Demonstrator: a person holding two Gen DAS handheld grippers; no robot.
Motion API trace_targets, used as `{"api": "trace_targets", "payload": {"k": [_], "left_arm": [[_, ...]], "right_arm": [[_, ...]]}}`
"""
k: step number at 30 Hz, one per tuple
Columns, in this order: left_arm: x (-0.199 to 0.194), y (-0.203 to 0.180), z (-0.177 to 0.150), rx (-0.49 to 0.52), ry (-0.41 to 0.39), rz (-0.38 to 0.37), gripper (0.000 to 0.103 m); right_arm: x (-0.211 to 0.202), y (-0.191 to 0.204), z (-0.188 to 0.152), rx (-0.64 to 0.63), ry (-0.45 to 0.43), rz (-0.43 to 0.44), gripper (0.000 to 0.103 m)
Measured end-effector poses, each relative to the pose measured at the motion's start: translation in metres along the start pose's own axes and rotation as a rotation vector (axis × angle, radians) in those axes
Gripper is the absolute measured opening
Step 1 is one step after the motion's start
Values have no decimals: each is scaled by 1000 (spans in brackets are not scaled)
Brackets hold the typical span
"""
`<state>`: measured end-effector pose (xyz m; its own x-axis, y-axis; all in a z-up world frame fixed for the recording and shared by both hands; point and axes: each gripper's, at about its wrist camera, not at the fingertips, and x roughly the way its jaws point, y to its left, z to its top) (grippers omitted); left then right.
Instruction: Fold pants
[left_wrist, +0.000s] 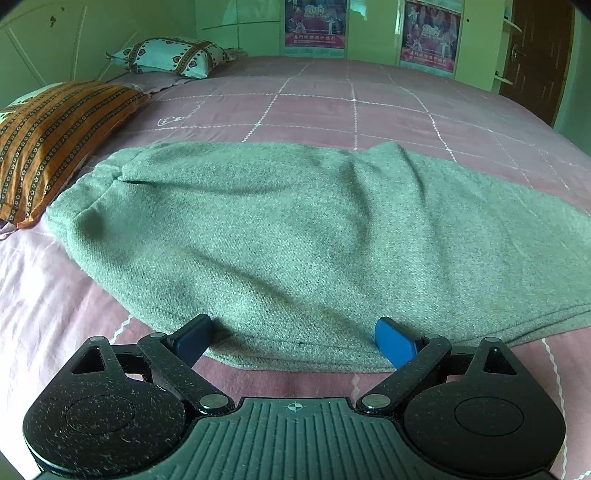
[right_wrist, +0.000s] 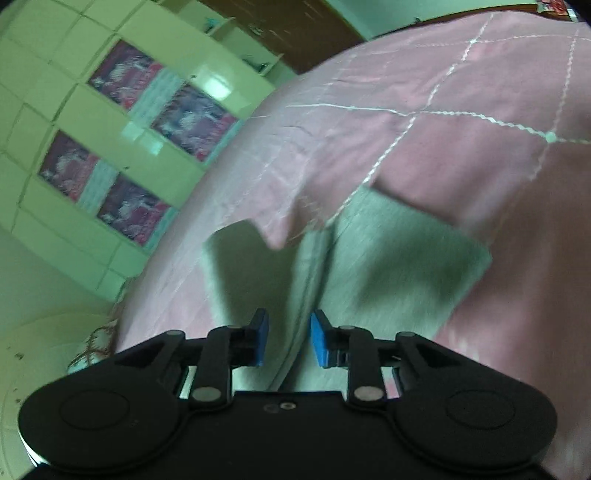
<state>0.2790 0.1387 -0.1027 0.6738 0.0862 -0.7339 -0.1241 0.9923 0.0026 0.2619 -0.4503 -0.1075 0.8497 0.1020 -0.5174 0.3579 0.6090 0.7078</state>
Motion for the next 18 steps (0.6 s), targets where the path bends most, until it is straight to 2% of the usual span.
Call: {"api": "trace_targets", "payload": {"k": [4, 5, 6, 9, 13, 16, 18], "left_arm": [[0, 1, -1, -15, 3, 1, 95], [1, 1, 0, -16, 5, 2, 95], [1, 1, 0, -16, 7, 3, 96], [2, 0, 0, -11, 10, 3, 97], [3, 1, -1, -9, 5, -1, 98], [3, 1, -1, -11, 2, -6, 98], [2, 2, -1, -10, 6, -11, 98]], "right_arm": [[32, -5, 11, -3, 40, -26, 15], [35, -1, 12, -27, 45, -40, 4], [36, 6, 13, -64, 55, -53, 0], [1, 30, 12, -176, -21, 0, 0], [-58, 44, 17, -228, -126, 48, 0], [-74, 17, 10, -198, -116, -33, 0], [-68, -8, 1, -153, -70, -83, 0]]}}
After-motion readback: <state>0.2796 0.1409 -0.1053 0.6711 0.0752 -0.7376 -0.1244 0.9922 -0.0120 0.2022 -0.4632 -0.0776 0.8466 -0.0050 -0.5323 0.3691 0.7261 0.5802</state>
